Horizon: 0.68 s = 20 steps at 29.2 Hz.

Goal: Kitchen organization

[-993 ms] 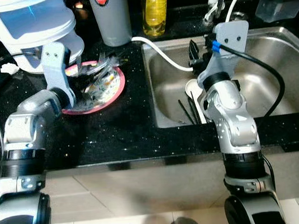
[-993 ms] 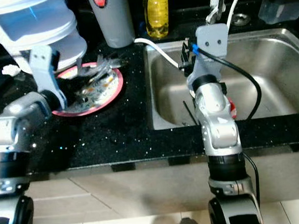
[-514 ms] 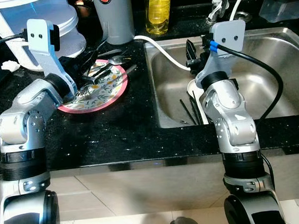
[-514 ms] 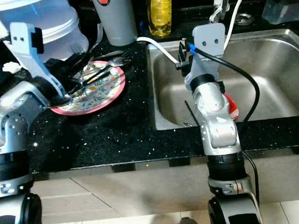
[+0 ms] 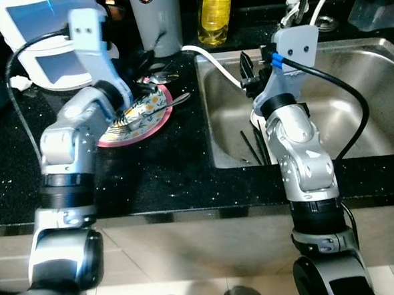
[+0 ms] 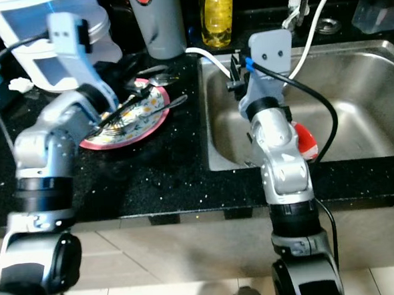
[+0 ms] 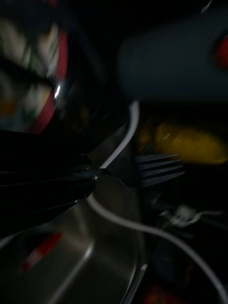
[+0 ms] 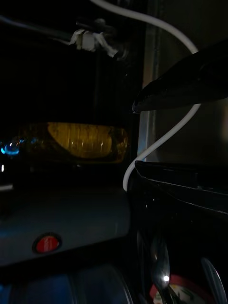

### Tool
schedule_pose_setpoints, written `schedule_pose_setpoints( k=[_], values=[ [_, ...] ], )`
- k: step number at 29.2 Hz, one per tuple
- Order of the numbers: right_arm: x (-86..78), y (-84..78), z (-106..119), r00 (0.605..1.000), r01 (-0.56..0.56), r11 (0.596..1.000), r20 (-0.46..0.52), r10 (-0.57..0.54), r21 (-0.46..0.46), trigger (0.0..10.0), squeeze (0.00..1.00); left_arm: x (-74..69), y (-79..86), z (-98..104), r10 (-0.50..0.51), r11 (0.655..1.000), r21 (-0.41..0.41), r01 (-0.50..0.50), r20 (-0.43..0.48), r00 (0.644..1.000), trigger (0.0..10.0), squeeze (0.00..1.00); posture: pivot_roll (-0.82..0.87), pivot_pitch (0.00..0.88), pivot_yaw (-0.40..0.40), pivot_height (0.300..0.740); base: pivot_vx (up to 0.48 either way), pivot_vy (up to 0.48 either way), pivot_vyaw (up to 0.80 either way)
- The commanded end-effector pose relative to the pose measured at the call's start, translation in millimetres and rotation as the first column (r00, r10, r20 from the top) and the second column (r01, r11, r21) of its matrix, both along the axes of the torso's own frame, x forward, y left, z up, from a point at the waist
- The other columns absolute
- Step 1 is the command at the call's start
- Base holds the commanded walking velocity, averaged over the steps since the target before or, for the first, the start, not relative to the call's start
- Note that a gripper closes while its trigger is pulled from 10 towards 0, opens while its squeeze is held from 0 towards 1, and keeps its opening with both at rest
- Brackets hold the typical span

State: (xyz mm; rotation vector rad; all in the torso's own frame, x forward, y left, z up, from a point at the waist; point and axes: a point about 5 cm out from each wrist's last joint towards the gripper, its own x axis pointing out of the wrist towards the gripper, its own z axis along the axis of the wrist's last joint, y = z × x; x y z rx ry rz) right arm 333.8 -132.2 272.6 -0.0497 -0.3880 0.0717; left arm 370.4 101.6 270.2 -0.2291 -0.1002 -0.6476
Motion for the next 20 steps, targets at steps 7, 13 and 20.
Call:
schedule_pose_setpoints(
  k=[7, 13, 20],
  values=[
    [-6.4, -5.5, -2.1, 0.999, 0.037, 0.999, -0.007, -0.037, 0.009, 10.0, 0.00, 5.1, -63.2, -21.6, -0.235, 0.971, -0.079, 0.226, -0.128, 0.963, 10.0, 0.00, -0.08, 0.109, 0.106, 0.740, 0.000, 0.000, 0.00],
    [-9.4, -11.5, -3.2, 0.997, 0.072, 0.997, -0.007, -0.072, 0.012, 10.0, 0.00, 0.5, -89.2, -33.8, -0.336, 0.941, -0.016, 0.338, -0.160, 0.928, 10.0, 0.00, -0.09, 0.117, 0.125, 0.740, 0.000, 0.000, 0.00],
    [-13.2, -15.2, -5.9, 0.995, 0.100, 0.995, -0.017, -0.100, 0.018, 10.0, 0.00, -2.0, -96.6, -45.8, -0.378, 0.918, 0.061, 0.393, -0.169, 0.910, 10.0, 1.00, -0.09, 0.128, 0.133, 0.740, 0.000, 0.000, 0.00]
  ],
)
